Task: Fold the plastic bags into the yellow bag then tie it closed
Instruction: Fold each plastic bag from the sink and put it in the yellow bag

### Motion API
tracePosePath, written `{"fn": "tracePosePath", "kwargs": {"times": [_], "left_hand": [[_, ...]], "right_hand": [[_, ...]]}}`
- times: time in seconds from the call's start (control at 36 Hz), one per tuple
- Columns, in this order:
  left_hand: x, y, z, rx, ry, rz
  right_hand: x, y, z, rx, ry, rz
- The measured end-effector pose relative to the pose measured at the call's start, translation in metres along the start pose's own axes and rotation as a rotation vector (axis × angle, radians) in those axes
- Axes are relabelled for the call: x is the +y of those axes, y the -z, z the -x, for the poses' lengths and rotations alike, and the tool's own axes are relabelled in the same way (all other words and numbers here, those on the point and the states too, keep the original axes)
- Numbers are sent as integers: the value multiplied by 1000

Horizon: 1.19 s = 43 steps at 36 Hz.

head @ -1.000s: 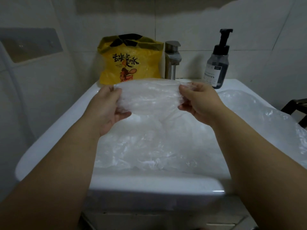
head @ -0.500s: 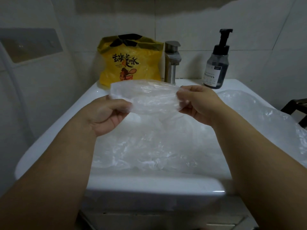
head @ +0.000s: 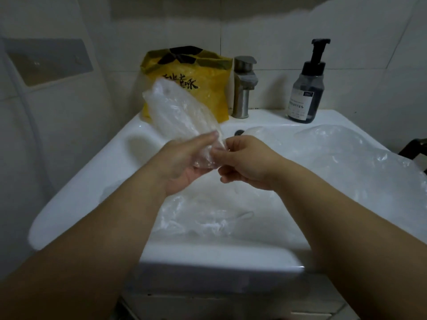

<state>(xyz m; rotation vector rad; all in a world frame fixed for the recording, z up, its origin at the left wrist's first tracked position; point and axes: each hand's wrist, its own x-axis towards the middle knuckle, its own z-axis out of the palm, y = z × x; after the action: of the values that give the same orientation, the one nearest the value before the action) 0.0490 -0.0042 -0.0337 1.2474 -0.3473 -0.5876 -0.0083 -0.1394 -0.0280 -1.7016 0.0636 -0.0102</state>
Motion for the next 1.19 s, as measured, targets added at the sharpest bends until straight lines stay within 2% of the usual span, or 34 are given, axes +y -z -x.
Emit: {"fn": "tracePosePath", "kwargs": {"times": [0.06, 0.08, 0.25, 0.33, 0.44, 0.56, 0.58, 0.67, 0.72, 0.86, 0.94, 1.08, 1.19], "left_hand": [[-3, -2, -6, 152, -68, -33], [-1, -1, -7, 182, -92, 25], [16, 11, -4, 218, -178, 354], [18, 12, -3, 173, -146, 349], [12, 8, 0, 118, -82, 200], [14, 12, 1, -80, -47, 308], [12, 11, 1, -132, -31, 258], [-1, -2, 3, -224, 70, -96], [-7, -12, 4, -194, 62, -186], [-1, -8, -2, 1, -27, -54], [3, -5, -3, 27, -64, -48], [18, 9, -3, 127, -166, 323], [24, 25, -4, 179, -219, 454]], "right_hand": [[2, -3, -1, 84, 60, 117], [3, -3, -1, 114, 83, 137], [0, -3, -1, 161, 79, 120], [-2, -1, 0, 82, 13, 38], [-7, 0, 6, -79, -109, -166], [-9, -2, 9, -11, -72, -215], [-10, -2, 9, 1, -54, -255], [-11, -4, 9, 7, -3, -275], [-9, -5, 11, -12, 19, -195], [-4, -11, 10, -14, 48, 65], [-3, -11, 10, -38, 31, 125], [-3, 3, 10, -81, -25, 327], [-5, 9, 13, -116, -62, 333]]}}
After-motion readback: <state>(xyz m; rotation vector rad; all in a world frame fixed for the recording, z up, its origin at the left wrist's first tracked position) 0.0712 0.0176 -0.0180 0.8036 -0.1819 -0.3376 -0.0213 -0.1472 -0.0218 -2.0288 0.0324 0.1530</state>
